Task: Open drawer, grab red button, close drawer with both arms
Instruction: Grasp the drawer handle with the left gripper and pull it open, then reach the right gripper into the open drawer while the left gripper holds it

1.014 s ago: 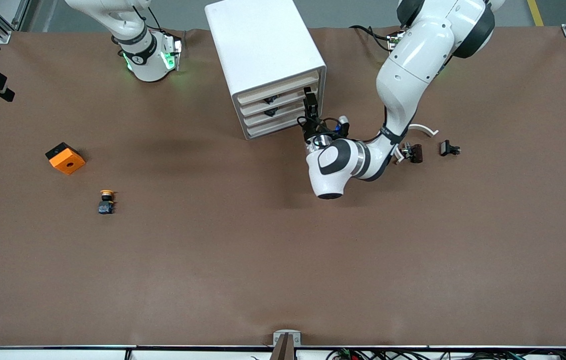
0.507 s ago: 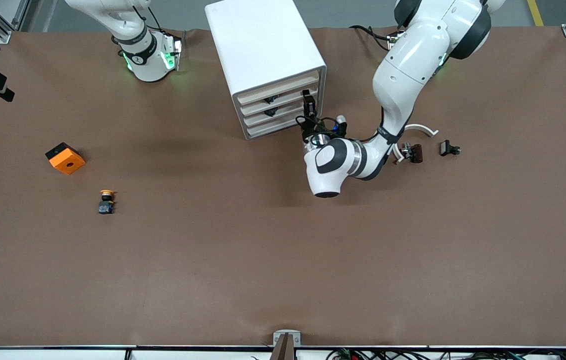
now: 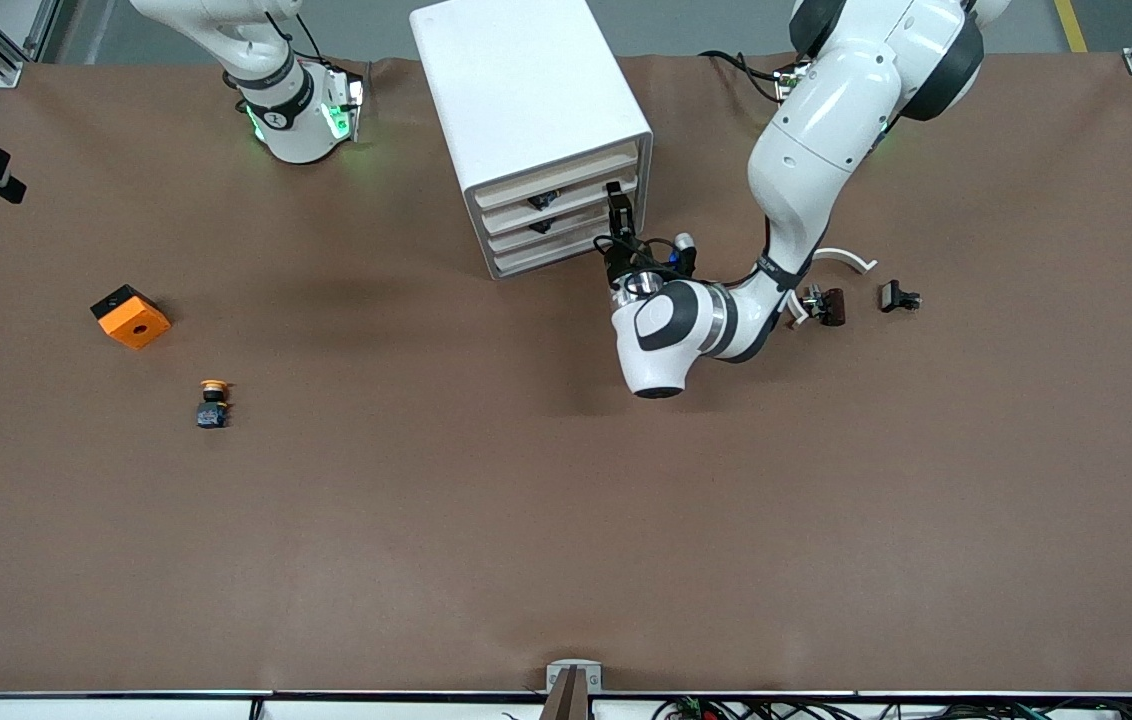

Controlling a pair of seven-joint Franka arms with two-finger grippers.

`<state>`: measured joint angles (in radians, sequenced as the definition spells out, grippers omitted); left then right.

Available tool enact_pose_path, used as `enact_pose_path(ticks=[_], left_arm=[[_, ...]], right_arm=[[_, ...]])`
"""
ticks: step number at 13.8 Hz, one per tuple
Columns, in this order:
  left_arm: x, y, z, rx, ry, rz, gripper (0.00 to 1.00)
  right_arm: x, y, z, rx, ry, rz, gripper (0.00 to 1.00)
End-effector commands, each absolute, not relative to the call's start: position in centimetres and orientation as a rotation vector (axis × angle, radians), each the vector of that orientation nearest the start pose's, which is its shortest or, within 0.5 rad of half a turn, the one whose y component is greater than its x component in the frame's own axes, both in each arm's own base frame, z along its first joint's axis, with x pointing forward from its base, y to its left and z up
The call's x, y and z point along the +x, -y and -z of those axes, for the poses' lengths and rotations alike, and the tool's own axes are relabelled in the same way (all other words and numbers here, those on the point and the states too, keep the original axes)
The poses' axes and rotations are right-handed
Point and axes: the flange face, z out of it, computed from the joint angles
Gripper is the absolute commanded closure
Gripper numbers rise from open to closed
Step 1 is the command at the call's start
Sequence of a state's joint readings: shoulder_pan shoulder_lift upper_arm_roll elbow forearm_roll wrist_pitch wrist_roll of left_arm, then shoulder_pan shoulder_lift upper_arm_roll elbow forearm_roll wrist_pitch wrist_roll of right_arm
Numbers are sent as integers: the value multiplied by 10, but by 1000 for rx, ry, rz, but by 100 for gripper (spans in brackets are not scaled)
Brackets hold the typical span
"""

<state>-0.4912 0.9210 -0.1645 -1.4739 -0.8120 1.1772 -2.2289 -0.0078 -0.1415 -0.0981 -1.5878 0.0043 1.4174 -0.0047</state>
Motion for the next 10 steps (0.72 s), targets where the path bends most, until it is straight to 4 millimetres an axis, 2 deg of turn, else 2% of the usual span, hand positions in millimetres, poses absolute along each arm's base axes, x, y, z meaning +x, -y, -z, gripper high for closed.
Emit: enact_pose_path(ticks=[1,3,5,7,10], left_arm=[[438,410,-148,-1106,1448,-1283,100],[454,399,-145,-1094,1474,-1307,100],[474,386,-140,-1082,1515,-1333,100],[487,371,-136,-1046,1552,-1345,100],[497,361,-137,-1035,1573,-1361,100]], right_arm=[[490,57,-682,-3127,-170,-39,0],[491,57,-679,-3113,-171,-47,0],[522,48,-634,-3130,-135,-192,0],[542,42,-603,-3125,-101,-278,0],[550,42,-598,-3130,-95,-277,0]])
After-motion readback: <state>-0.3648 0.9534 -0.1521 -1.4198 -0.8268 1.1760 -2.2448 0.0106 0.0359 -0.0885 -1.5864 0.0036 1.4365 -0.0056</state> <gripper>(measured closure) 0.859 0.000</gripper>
